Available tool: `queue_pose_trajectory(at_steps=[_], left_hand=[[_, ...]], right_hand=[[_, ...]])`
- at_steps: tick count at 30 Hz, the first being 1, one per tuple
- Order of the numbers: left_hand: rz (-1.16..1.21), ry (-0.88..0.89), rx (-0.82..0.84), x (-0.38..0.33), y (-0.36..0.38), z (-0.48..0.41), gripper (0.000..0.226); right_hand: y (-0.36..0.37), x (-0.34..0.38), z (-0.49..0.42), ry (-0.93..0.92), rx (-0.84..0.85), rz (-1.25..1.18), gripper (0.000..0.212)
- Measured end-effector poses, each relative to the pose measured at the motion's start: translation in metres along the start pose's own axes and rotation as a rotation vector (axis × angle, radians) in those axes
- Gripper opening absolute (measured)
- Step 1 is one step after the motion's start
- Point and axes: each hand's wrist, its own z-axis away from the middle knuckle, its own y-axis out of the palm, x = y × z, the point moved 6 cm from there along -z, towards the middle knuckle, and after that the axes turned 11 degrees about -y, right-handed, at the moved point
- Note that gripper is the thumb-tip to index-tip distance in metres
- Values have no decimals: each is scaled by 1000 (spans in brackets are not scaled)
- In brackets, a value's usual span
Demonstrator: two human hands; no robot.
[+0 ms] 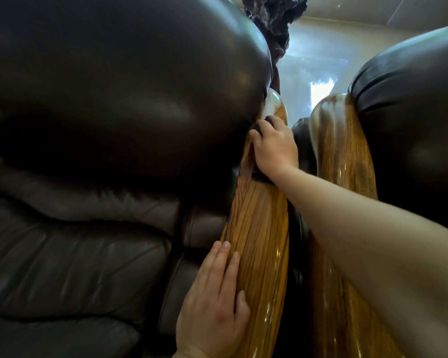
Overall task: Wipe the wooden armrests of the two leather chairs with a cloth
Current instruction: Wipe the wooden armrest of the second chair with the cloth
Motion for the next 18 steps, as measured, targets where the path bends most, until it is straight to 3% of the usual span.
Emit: queue_pose_trajectory(at_steps=[11, 15, 18], left_hand=[[-19, -31, 30, -2, 0, 3, 58], [-38, 1, 15, -3, 0, 3, 59], [-112, 32, -3, -4, 0, 6, 65]], right_hand=[[-10, 41, 105, -348, 106, 113, 40], [-15, 46, 147, -560, 209, 89, 37], [-17, 46, 137, -517, 239, 95, 39]])
